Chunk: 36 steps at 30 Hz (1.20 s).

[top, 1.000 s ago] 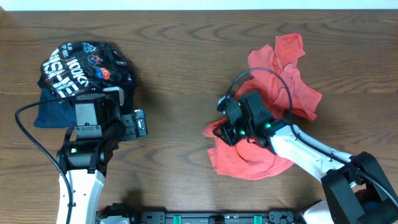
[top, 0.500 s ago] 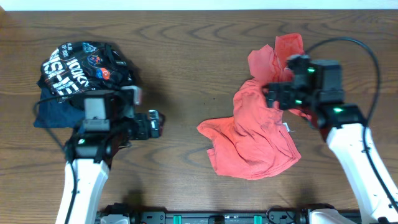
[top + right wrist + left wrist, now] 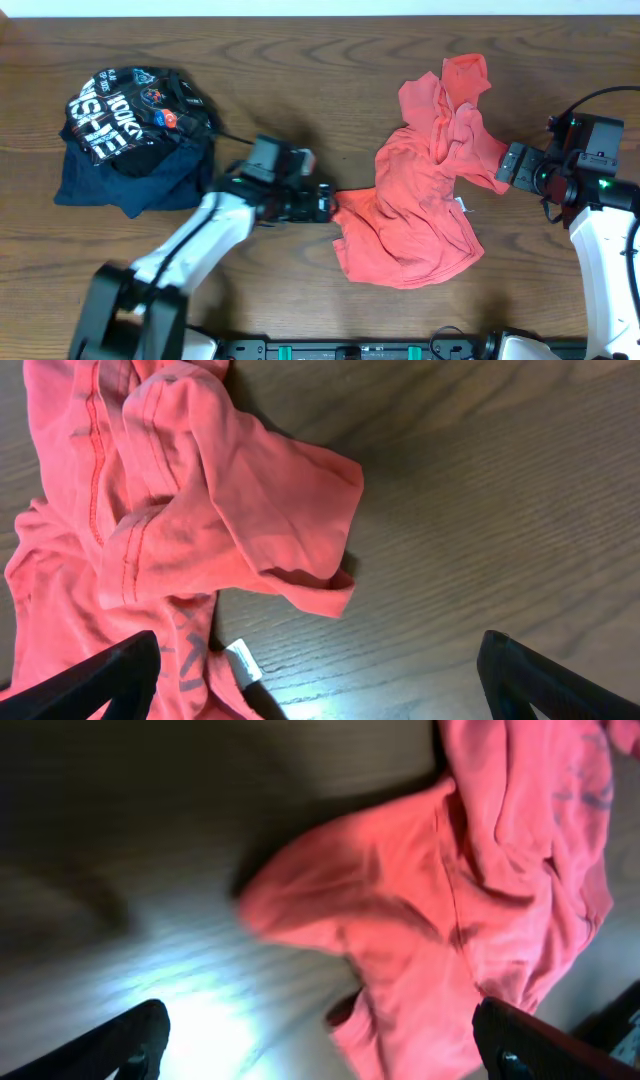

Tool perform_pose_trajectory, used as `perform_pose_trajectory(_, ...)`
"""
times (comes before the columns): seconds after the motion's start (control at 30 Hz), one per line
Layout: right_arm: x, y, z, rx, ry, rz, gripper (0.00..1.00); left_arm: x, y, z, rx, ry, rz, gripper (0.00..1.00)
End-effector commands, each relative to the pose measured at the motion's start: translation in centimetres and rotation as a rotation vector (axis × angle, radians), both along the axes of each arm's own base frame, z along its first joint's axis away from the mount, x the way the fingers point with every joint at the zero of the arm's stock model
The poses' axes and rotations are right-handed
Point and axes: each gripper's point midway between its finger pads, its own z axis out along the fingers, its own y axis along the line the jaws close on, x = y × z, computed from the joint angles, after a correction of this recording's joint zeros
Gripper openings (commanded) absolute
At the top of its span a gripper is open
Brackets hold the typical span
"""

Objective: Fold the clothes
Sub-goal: 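Grasp the other side of the t-shirt with the left gripper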

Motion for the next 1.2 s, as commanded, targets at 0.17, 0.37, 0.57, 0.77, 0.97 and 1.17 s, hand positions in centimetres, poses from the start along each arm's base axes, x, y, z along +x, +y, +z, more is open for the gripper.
perform_pose_trajectory(0.17, -0.2, -0.3, 0.4, -0.002, -0.009, -0.027, 0.99, -1.1, -5.1, -3.6, -0.025, 0.077, -0.021, 0.91)
perform_pose_trajectory(0.37, -0.2, 0.1, 0.4, 0.015, -0.009, -0.016, 0.88, -2.0, -6.9, -3.4, -0.037, 0.045, -0.089, 0.06)
perform_pose_trajectory(0.57, 0.0, 3.0, 0.5, 0.11, -0.027, 0.143, 0.73, 1.4, -1.7, 1.4, 0.061, -0.07, 0.02, 0.06)
perform_pose_trajectory(0.77, 0.2, 6.1, 0.0, 0.102, -0.011, 0.302, 0.91, 4.6, 3.6, 13.3, 0.067, -0.319, 0.115, 0.06)
perform_pose_trajectory(0.97, 1.0, 11.9, -0.7, 0.113, -0.019, 0.526, 0.98, 3.9, 4.4, 20.6, 0.016, -0.5, 0.11, 0.06)
perform_pose_trajectory(1.17, 1.0, 18.2, -3.1, 0.154, 0.017, 0.707, 0.96, 3.1, 4.7, 22.2, 0.0, -0.545, 0.111, 0.06)
